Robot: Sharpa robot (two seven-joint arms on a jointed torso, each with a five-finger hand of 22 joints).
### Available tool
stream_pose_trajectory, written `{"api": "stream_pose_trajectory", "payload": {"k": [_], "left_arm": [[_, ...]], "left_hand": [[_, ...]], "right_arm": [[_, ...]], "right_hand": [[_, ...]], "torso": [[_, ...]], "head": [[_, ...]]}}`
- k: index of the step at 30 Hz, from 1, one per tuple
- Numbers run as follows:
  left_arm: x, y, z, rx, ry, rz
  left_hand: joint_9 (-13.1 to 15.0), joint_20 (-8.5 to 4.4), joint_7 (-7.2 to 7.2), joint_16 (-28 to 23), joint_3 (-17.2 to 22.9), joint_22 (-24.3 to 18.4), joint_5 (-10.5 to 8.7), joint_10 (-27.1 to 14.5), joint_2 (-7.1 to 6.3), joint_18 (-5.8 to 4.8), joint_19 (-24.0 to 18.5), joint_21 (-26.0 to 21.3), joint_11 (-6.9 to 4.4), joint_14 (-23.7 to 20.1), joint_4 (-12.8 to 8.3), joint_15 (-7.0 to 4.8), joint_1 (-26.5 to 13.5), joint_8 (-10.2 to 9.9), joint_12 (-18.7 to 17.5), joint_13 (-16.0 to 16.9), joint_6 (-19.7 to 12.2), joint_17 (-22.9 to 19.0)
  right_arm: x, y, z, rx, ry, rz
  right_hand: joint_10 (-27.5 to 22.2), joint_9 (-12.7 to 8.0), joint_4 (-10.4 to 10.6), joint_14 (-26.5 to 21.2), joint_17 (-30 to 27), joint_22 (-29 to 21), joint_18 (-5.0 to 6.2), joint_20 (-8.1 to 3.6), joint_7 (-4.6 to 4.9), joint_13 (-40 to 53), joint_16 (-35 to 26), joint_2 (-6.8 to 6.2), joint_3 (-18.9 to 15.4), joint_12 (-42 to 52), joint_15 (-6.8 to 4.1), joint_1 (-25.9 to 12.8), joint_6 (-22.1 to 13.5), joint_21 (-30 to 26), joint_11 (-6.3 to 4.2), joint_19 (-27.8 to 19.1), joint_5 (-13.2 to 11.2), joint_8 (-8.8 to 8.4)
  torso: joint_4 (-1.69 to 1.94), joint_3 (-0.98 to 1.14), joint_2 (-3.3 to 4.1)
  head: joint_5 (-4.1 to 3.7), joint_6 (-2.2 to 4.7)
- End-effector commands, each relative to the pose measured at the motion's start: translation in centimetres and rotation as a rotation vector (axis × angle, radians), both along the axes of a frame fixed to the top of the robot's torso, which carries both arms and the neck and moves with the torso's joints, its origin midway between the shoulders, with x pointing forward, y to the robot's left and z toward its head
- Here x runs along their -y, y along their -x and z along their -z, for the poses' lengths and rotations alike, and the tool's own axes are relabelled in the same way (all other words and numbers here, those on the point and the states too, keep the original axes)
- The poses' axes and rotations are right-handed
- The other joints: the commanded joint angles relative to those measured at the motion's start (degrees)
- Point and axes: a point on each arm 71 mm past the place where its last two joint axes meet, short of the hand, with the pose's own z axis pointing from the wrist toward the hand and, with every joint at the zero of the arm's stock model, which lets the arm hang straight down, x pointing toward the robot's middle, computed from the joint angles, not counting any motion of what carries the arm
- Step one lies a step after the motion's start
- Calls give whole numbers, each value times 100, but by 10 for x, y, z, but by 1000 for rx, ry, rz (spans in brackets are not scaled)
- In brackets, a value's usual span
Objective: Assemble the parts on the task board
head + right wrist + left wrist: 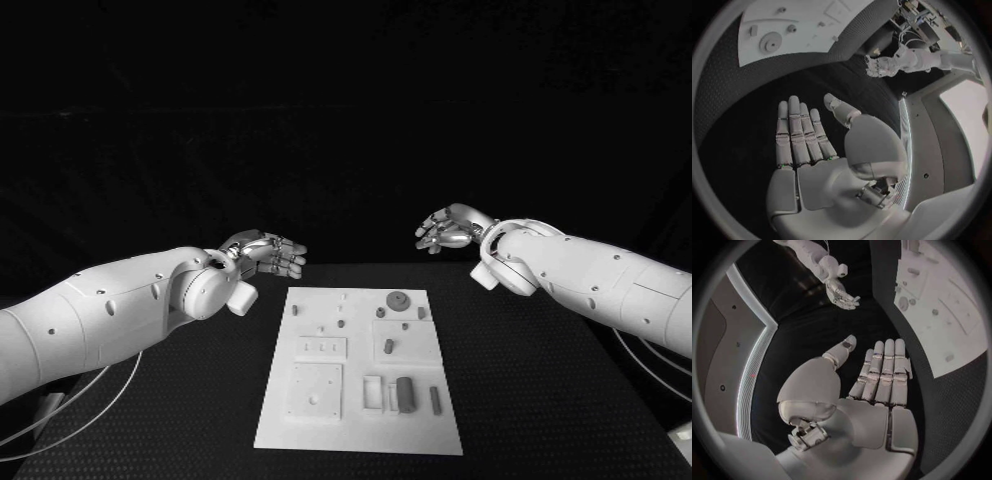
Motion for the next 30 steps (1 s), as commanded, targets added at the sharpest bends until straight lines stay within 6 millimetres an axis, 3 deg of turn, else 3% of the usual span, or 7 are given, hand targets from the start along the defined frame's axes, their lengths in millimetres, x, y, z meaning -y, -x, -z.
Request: {"api": "stream_pose_trajectory", "payload": {"k": [1, 12, 22, 30], "left_arm": [[15, 10, -3, 23, -14, 117], [34, 28, -7, 28, 45, 154], [42, 37, -9, 24, 67, 182], [40, 38, -9, 22, 73, 179]], "left_hand": [[-15, -12, 97, 22, -26, 14, 33, 58, -2, 96, 40, 25, 0, 59, -4, 3, 90, -3, 16, 8, 76, 31], [-46, -25, 124, 23, -117, 27, 32, 78, -22, 84, 74, 26, -1, 91, 20, -1, 43, -34, -11, 9, 128, 78], [-69, -37, 152, 26, -165, 36, 32, 102, -24, 84, 99, 26, -6, 121, 31, -13, -24, -59, -23, 13, 158, 113], [-77, -40, 165, 22, -179, 38, 32, 107, -27, 83, 104, 23, -8, 126, 33, -15, -47, -69, -29, 14, 167, 124]], "right_arm": [[-7, 2, 2, 57, 216, -102], [-32, 3, 4, 156, 461, -126], [-51, 9, 21, 211, 600, -225], [-56, 14, 32, 207, 659, -273]], "right_hand": [[403, 27, -43, 1209, 645, 152, 113, -474, 24, 23, 809, -85, -90, 19, -456, 185, 275, 661, -199, 1345, 28, -8], [757, 107, -39, 1451, 1179, 163, 113, -715, -48, 86, 1493, -186, -180, -23, -596, 192, 502, 1212, -338, 1764, 33, -44], [1271, 280, -37, 1507, 1612, 163, 113, -887, -126, 646, 2288, -308, -200, 181, -808, 227, 687, 2034, -561, 1857, 33, -82], [1075, 309, -33, 1401, 1602, 148, 113, -880, -119, 828, 2366, -365, -140, 48, -764, 181, 661, 2208, -510, 1727, 35, -168]], "torso": [[109, 32, 91], [296, 120, 301], [465, 192, 516], [557, 223, 638]], "head": [[-72, 35], [-214, 45], [-361, 102], [-441, 145]]}}
